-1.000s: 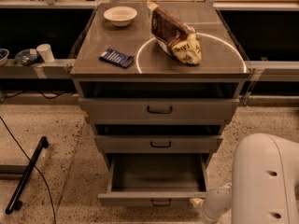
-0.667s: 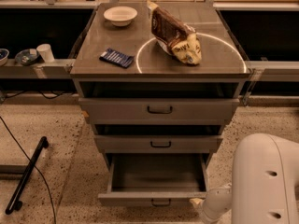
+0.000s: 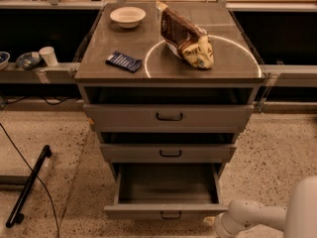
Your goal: Close bottom drawer
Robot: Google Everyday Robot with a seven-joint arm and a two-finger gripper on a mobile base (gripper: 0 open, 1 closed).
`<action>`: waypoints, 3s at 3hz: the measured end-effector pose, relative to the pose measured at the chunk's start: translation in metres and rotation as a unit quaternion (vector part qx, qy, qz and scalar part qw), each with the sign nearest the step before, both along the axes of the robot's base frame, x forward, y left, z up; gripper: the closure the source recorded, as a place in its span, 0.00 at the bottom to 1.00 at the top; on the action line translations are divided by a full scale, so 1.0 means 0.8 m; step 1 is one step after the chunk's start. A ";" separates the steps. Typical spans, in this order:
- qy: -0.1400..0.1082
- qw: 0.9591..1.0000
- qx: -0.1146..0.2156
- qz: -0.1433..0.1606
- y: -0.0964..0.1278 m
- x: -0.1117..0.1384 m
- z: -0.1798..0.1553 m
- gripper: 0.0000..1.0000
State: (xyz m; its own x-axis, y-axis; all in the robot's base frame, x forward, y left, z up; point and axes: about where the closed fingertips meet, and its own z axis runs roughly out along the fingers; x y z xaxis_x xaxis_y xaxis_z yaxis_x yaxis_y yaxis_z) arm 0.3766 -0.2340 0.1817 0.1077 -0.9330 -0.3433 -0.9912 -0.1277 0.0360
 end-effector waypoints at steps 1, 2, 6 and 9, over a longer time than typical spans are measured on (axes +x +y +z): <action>-0.011 0.997 0.067 -0.035 -0.017 0.013 0.000 0.50; -0.040 0.992 0.106 -0.054 -0.022 0.028 -0.004 0.72; -0.119 0.952 0.194 -0.203 0.024 0.106 -0.079 0.60; -0.110 0.942 0.217 -0.229 0.033 0.102 -0.101 0.00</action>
Offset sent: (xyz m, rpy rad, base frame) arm 0.0452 -0.0294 -0.0017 0.3040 -0.1752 -0.1694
